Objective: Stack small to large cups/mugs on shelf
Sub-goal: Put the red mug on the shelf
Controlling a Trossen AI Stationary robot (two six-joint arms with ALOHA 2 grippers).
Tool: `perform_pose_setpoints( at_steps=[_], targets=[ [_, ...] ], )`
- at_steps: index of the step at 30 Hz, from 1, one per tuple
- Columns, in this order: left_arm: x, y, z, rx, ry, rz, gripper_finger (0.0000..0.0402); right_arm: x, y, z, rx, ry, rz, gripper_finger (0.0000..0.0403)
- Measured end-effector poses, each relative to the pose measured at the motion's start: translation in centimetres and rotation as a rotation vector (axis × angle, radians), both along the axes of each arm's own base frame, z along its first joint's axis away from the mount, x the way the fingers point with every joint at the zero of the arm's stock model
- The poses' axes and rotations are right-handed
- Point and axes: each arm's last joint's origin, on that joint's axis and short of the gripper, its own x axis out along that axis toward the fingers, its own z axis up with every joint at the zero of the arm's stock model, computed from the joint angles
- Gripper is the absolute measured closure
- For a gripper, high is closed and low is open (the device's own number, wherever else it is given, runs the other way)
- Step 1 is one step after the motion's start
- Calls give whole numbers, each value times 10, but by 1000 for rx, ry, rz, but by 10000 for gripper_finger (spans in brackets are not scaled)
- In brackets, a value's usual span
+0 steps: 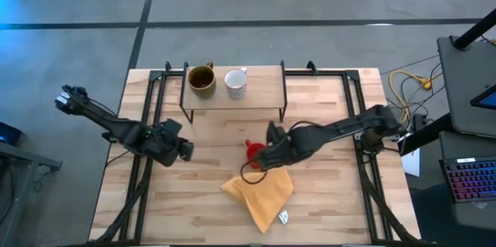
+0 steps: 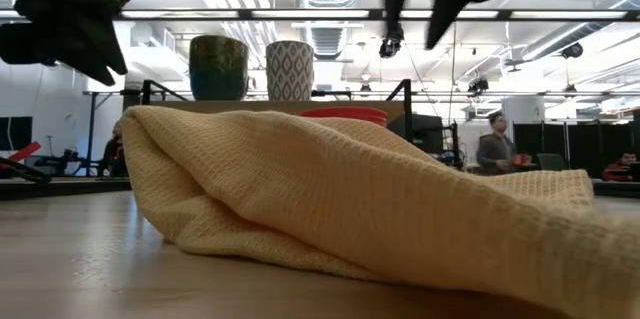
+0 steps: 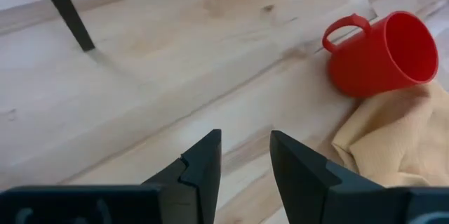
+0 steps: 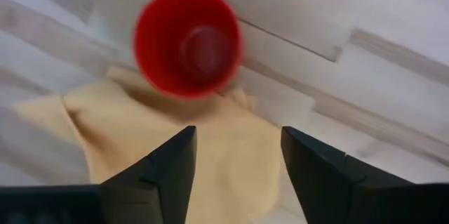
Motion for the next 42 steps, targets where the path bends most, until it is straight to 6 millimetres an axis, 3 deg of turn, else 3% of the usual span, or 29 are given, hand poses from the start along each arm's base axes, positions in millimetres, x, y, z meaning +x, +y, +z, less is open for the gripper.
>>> perform_pose_setpoints(
  at_steps=[5, 10, 16, 24, 28, 34, 42],
  targets=[
    [-8, 1, -7, -2, -3, -12, 293, 25, 4, -18, -35, 28, -13, 186],
    [-12, 0, -7, -9, -15, -31, 293, 36, -2, -39, -77, 120, -42, 185],
    [-14, -2, -6, -10, -20, -51, 293, 48, -13, -51, -94, 133, -36, 185],
    [-14, -4, -7, -11, -20, -61, 293, 43, -32, -72, -78, 156, -39, 187],
    [-14, -4, -7, -8, -22, -59, 293, 44, -33, -71, -54, 94, -31, 188],
    [-14, -4, -6, 5, -30, -50, 293, 38, -35, -84, -37, 152, -41, 188],
    [-13, -4, -7, 9, -30, -48, 293, 38, -37, -85, -30, 155, -46, 197]
  ],
)
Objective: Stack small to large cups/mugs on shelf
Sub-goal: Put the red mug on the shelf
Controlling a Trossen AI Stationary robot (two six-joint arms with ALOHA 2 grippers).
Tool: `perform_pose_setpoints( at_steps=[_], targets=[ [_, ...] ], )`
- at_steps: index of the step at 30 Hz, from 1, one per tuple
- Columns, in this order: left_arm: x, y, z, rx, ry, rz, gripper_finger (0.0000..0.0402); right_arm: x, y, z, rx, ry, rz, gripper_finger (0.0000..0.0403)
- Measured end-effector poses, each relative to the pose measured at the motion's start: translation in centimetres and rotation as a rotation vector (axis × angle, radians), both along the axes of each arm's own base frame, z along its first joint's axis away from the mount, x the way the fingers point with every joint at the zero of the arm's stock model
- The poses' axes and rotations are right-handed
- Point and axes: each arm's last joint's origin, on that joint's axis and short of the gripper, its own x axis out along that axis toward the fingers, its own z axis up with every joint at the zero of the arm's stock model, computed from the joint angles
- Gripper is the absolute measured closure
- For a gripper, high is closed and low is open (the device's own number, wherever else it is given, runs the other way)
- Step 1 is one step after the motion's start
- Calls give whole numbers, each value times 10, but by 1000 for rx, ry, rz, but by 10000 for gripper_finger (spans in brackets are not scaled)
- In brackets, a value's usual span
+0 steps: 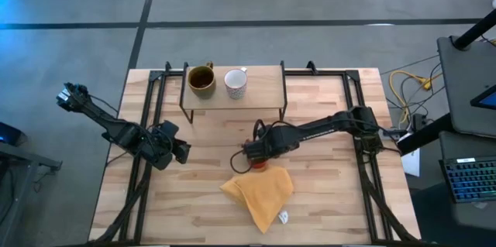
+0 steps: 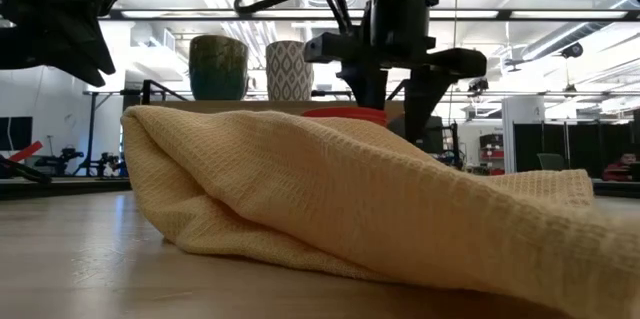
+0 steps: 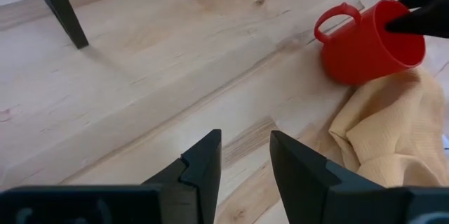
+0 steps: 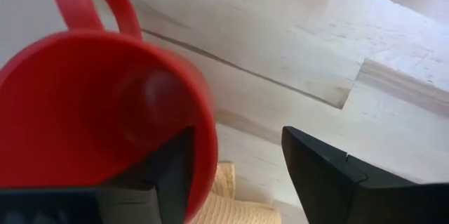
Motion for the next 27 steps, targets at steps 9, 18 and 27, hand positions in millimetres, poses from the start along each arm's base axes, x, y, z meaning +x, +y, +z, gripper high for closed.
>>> perform_pose_setpoints(
  at_steps=[9, 18, 27],
  targets=[
    [0, 0, 0, -1, 0, 3, 293, 1, -2, -2, -1, -3, 14, 270],
    [0, 0, 0, -1, 0, 3, 293, 7, -3, 11, -69, -62, 15, 316],
    [0, 0, 0, 2, -3, 5, 293, 6, -9, 9, -74, -39, 36, 340]
  ],
)
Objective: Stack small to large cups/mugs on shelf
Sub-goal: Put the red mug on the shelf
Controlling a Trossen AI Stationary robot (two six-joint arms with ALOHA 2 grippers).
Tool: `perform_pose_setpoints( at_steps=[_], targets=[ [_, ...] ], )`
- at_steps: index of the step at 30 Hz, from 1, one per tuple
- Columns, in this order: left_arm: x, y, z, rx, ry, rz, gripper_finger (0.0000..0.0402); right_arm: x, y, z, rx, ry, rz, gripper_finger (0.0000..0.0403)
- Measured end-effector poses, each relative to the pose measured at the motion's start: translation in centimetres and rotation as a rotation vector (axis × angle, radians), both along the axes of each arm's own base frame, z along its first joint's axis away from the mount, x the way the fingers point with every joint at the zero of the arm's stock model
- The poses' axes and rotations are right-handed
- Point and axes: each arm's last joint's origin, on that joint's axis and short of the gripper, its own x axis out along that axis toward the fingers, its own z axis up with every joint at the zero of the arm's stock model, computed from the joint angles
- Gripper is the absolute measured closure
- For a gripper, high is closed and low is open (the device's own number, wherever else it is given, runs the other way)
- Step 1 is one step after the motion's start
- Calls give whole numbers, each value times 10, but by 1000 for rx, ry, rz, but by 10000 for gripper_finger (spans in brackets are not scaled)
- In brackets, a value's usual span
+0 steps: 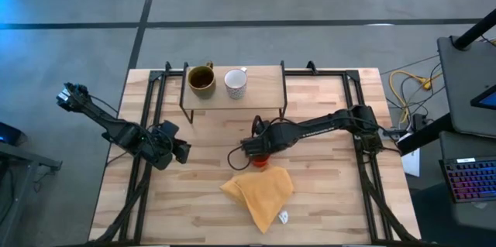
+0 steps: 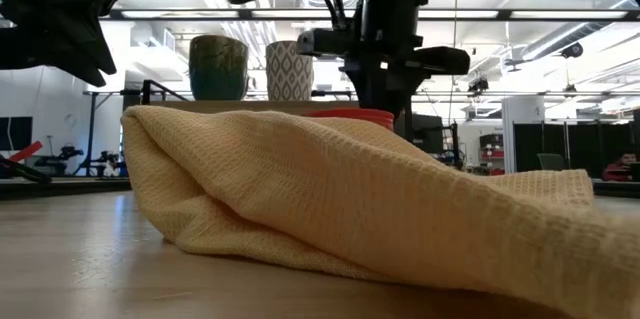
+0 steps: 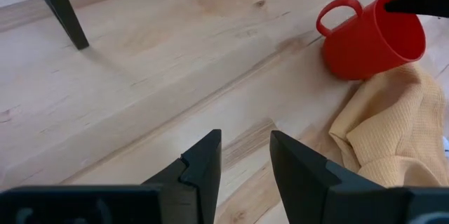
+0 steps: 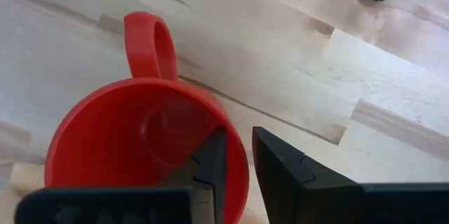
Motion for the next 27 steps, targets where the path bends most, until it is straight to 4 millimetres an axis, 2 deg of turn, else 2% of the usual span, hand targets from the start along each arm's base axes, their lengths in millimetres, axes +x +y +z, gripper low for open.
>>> perform_pose_setpoints(
  at_steps=[12, 20, 24, 27],
  targets=[
    [0, 0, 0, 14, -8, 8, 293, 0, -1, -2, 14, 15, 29, 312],
    [0, 0, 0, 18, -6, 3, 293, -1, -4, 0, 23, 27, 32, 361],
    [0, 0, 0, 18, -6, 3, 293, -3, -6, 9, 18, 55, 30, 388],
    [0, 0, 0, 18, -6, 2, 293, -6, -9, 18, 11, 89, 30, 392]
  ],
)
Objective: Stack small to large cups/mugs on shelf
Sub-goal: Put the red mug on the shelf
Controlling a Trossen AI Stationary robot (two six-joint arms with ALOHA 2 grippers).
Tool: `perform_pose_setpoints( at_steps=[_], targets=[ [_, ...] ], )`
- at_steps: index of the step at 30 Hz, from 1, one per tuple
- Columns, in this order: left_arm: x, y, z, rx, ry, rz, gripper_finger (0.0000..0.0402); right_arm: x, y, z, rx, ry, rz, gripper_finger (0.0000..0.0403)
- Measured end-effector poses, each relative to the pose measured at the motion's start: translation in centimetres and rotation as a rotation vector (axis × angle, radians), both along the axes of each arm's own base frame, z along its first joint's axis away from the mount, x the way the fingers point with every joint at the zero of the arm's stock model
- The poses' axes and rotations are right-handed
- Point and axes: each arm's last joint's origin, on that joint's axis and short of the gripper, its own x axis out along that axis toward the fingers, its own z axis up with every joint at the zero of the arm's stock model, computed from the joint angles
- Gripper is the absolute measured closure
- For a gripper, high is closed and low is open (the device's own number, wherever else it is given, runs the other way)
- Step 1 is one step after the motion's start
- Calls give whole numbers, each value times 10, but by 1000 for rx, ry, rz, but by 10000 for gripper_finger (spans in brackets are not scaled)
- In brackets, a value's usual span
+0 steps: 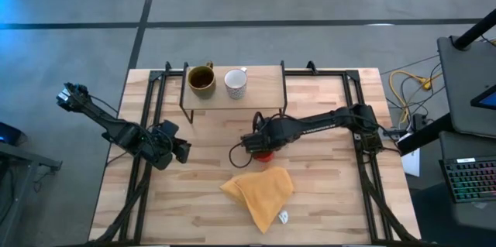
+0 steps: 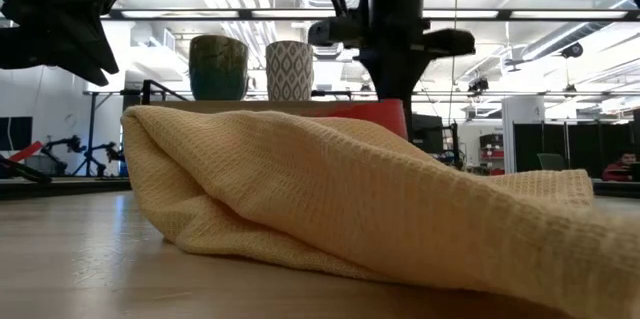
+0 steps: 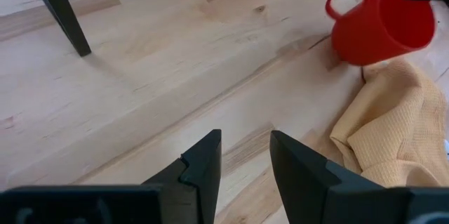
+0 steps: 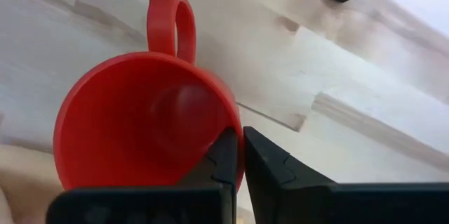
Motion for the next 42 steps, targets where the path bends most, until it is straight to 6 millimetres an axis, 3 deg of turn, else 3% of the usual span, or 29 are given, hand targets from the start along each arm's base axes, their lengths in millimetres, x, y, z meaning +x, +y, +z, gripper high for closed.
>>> perform_pose_setpoints(
  at_steps=[4, 9, 14, 19, 23, 27, 34, 42],
  targets=[
    [0, 0, 0, 0, 0, 0, 293, 1, -4, 22, -4, -21, 18, 393],
    [0, 0, -1, 2, 3, 0, 293, -2, -16, 63, -45, -56, 6, 393],
    [0, 0, -1, 2, 3, -1, 293, -20, -40, 109, -127, -104, -27, 394],
    [0, 0, -2, 3, 5, -1, 293, -40, -78, 135, -169, -148, -73, 394],
    [0, 0, -3, 6, 8, -2, 293, -59, -112, 140, -171, -122, -108, 394],
    [2, -1, -4, 15, 18, 0, 293, -66, -133, 143, -155, -147, -107, 394],
    [3, -2, -5, 15, 22, 7, 293, -58, -142, 148, -174, -162, -41, 394],
    [3, -2, -4, -12, 3, 33, 293, -39, -166, 131, -165, -152, -9, 394]
  ],
)
